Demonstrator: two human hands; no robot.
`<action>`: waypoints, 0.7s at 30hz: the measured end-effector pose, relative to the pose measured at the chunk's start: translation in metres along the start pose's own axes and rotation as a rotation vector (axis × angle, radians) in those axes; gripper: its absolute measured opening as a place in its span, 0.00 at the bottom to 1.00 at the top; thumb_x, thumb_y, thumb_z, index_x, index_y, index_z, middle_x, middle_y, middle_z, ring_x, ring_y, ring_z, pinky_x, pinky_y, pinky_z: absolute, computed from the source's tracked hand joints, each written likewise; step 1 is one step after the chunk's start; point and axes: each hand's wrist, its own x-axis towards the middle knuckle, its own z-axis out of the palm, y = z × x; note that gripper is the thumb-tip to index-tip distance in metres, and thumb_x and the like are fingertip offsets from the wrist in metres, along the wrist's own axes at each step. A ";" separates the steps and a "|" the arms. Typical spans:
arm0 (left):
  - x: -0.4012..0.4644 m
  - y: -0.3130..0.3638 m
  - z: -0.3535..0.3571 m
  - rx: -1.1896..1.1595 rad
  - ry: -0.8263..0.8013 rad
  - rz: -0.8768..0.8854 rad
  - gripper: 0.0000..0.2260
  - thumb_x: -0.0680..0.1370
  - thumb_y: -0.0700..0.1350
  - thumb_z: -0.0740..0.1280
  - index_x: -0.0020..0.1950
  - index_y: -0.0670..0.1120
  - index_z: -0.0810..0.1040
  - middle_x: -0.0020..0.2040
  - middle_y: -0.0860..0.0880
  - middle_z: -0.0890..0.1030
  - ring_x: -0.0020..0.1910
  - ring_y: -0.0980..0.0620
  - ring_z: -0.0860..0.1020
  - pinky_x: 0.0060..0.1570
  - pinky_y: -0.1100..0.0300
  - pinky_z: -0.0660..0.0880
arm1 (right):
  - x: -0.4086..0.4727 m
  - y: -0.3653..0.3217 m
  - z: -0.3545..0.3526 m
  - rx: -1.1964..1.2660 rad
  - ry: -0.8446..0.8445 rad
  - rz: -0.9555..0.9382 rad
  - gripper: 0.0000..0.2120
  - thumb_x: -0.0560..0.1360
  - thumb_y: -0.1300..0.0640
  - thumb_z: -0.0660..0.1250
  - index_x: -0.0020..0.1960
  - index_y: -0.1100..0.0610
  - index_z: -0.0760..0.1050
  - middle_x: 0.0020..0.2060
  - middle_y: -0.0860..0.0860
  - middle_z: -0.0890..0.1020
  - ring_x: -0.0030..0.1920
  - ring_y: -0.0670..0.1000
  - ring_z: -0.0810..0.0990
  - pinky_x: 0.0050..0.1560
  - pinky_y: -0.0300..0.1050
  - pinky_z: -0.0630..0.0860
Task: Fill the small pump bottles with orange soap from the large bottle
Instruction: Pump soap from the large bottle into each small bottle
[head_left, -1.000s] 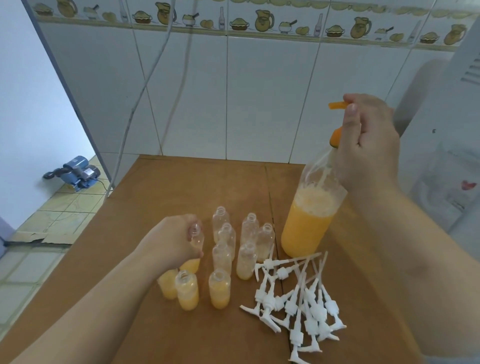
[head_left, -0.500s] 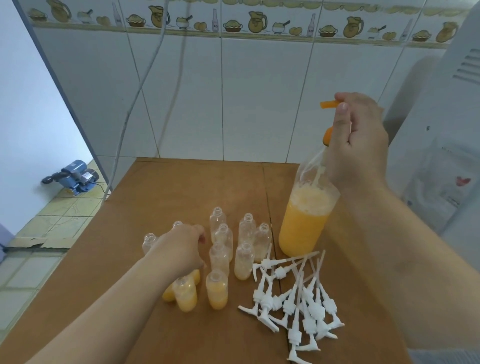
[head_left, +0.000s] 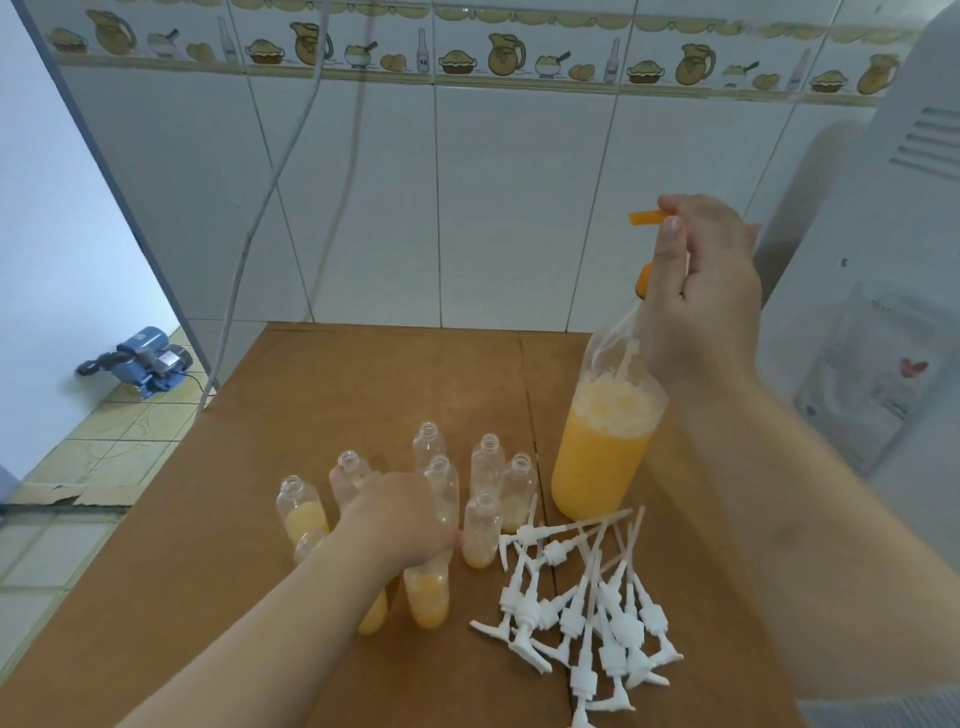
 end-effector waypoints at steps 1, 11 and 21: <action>0.001 0.002 0.003 0.003 0.021 -0.023 0.18 0.77 0.60 0.61 0.57 0.48 0.74 0.54 0.49 0.79 0.61 0.46 0.71 0.66 0.46 0.55 | 0.000 0.000 0.000 -0.008 -0.004 -0.003 0.17 0.82 0.53 0.51 0.62 0.59 0.73 0.57 0.46 0.73 0.62 0.40 0.67 0.68 0.63 0.63; -0.016 -0.016 -0.016 -0.158 0.302 -0.057 0.08 0.75 0.54 0.57 0.47 0.53 0.73 0.39 0.56 0.78 0.52 0.55 0.75 0.72 0.51 0.51 | 0.004 -0.004 -0.009 -0.089 -0.120 -0.002 0.19 0.82 0.51 0.51 0.66 0.59 0.71 0.63 0.52 0.74 0.66 0.49 0.69 0.70 0.57 0.62; -0.039 -0.016 -0.087 -1.404 0.451 0.508 0.15 0.70 0.56 0.71 0.53 0.51 0.79 0.49 0.53 0.84 0.50 0.53 0.82 0.54 0.52 0.75 | 0.005 0.005 -0.033 -0.155 -0.238 -0.080 0.20 0.82 0.51 0.50 0.69 0.59 0.68 0.66 0.53 0.72 0.68 0.49 0.66 0.70 0.59 0.61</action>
